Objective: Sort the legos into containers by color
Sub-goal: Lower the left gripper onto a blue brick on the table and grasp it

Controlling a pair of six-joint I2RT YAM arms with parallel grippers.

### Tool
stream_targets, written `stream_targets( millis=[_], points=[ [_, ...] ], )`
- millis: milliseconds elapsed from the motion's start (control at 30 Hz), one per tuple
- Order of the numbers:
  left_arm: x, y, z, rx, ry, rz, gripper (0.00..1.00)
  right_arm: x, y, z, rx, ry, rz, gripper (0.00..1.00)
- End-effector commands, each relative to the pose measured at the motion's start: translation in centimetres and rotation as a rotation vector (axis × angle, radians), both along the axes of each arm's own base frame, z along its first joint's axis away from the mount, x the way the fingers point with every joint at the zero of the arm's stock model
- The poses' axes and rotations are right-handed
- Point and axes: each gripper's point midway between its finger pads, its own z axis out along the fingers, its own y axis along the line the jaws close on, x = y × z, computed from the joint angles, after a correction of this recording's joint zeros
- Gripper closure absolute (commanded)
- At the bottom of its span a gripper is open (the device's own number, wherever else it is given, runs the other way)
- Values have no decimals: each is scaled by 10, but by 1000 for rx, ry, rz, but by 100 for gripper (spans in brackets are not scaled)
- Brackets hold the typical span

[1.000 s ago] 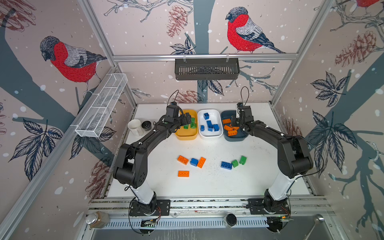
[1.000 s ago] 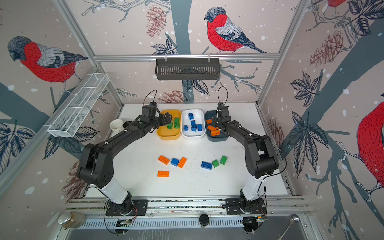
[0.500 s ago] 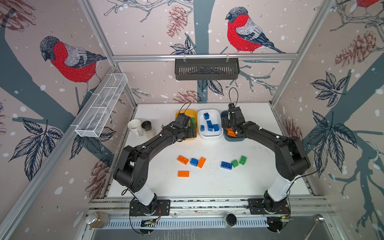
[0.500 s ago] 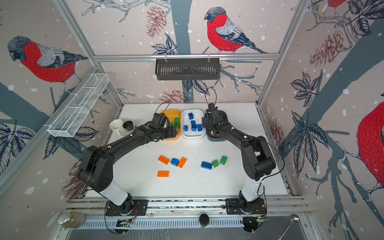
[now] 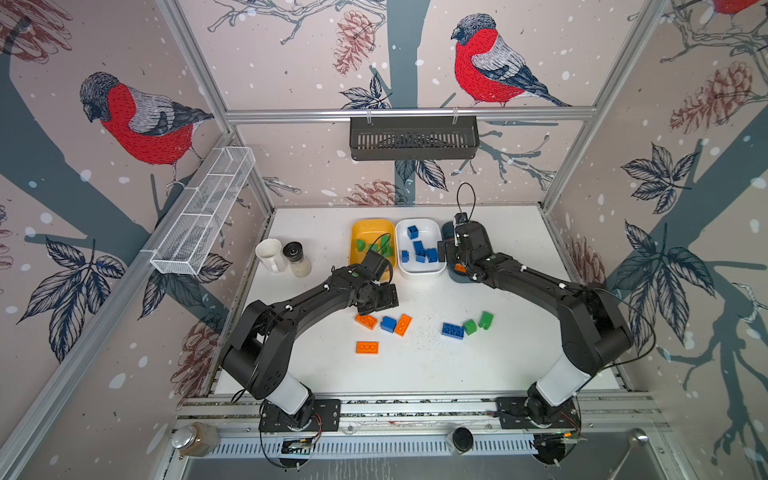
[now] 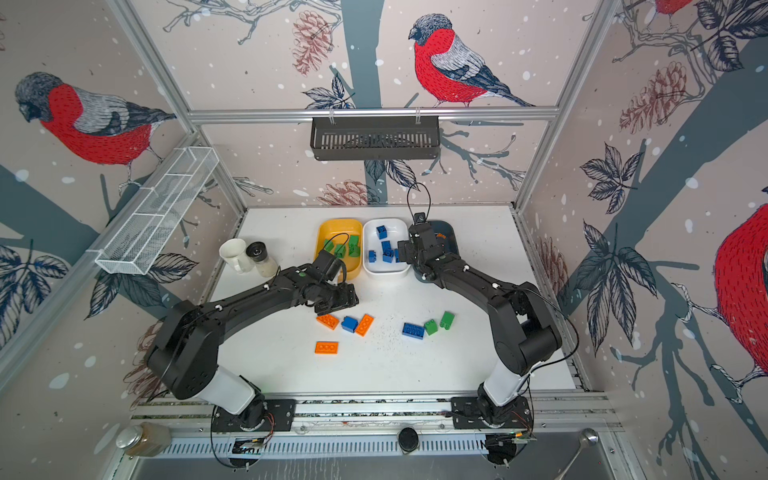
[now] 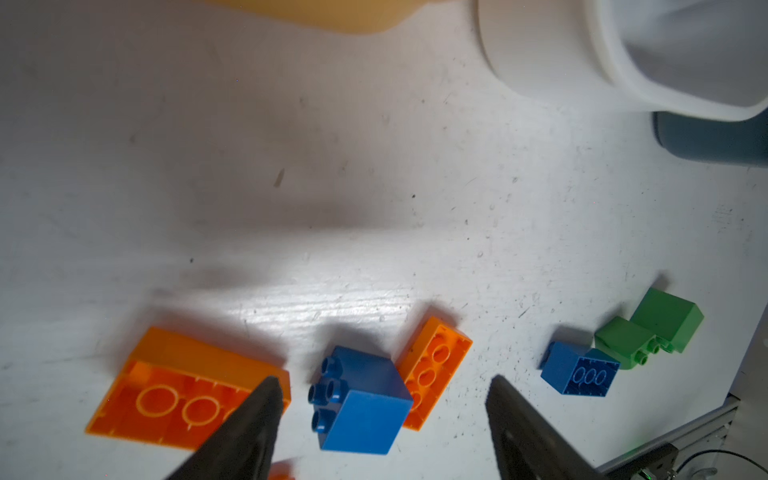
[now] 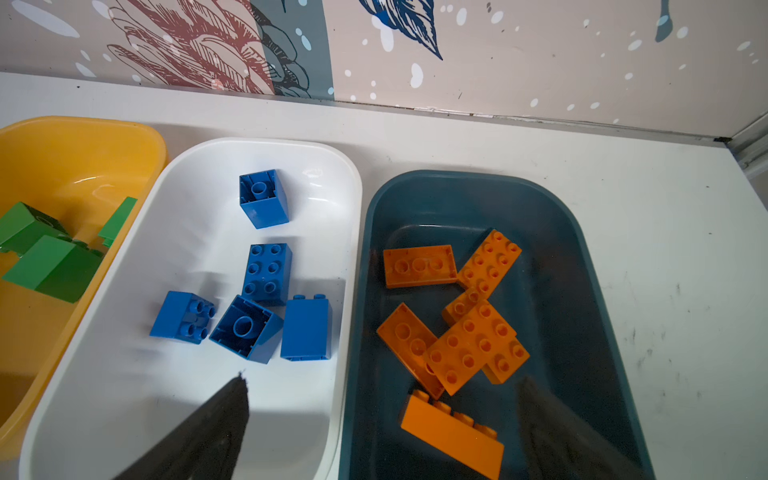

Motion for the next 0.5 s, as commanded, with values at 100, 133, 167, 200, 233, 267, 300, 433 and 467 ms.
stream_targets(
  millis=[100, 133, 167, 200, 233, 267, 300, 433, 467],
  points=[
    [-24, 3, -8, 10, 98, 63, 29, -2, -3, 14, 11, -58, -16, 1],
    [-26, 4, -8, 14, 104, 66, 29, -3, -4, 14, 8, -61, -14, 0],
    [-27, 4, -9, 20, 109, 67, 30, -4, -5, 15, 7, -65, -10, 1],
    [-30, 5, -10, 27, 117, 69, 31, -6, -5, 15, 5, -67, -6, 0],
    [-31, 5, -11, 28, 124, 69, 32, -7, -5, 16, 5, -71, -4, 1],
    [-32, 4, -11, 32, 130, 66, 32, -8, -6, 16, 5, -73, -2, 1],
    [-33, 4, -13, 38, 138, 60, 33, -9, -5, 17, 8, -77, 1, 1],
    [-37, -2, -24, 68, 169, 18, 34, -12, -6, 17, 13, -88, 1, 1],
    [-32, -8, -20, 75, 150, -1, 34, -12, -7, 17, 13, -90, 1, 1]
  ],
)
